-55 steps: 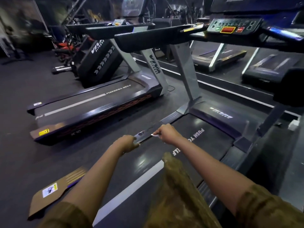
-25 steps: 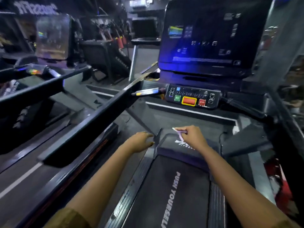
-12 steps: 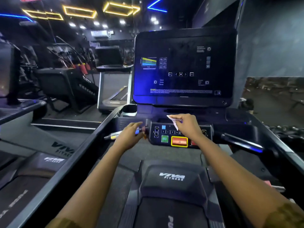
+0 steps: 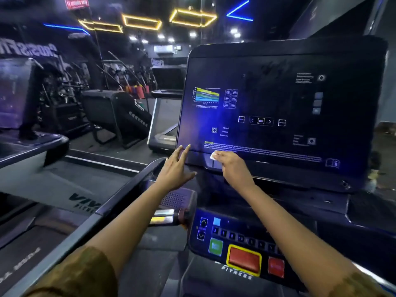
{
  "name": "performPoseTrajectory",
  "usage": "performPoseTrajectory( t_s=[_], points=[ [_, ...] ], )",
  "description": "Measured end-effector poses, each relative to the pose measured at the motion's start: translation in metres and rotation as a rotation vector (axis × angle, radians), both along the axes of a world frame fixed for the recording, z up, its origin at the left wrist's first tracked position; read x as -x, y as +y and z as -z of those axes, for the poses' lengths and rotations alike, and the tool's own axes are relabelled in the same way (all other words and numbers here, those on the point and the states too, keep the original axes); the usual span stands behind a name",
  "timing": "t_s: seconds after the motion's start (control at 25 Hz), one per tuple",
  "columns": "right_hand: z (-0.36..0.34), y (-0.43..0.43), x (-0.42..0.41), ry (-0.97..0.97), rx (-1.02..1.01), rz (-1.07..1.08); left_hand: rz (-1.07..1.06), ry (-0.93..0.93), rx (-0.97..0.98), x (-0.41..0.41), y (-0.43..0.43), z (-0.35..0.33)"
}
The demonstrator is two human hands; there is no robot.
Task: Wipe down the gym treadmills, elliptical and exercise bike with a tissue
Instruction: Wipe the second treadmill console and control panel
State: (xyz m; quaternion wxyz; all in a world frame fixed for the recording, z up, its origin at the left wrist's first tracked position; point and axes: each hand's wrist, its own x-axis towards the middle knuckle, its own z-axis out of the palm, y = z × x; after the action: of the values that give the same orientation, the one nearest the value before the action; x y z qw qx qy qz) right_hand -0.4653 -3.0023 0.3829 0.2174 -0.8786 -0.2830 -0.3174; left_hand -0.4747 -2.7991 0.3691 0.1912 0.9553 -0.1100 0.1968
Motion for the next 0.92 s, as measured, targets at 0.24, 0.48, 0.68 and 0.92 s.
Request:
performPoseTrajectory(
  t_s=[0.24, 0.48, 0.68, 0.92],
  points=[
    [0.012, 0.015, -0.034, -0.112, 0.492, -0.171, 0.000, -0.123, -0.038, -0.027, 0.010, 0.037],
    [0.014, -0.044, -0.040, -0.197, 0.662, -0.214, 0.126, -0.226, -0.254, -0.051, 0.015, 0.059],
    [0.012, -0.052, -0.034, -0.217, 0.564, -0.169, 0.136, -0.323, -0.228, -0.062, 0.017, 0.075],
    [0.010, 0.002, -0.052, -0.226, 0.561, -0.155, 0.145, -0.376, -0.190, -0.067, 0.019, 0.083]
  ],
)
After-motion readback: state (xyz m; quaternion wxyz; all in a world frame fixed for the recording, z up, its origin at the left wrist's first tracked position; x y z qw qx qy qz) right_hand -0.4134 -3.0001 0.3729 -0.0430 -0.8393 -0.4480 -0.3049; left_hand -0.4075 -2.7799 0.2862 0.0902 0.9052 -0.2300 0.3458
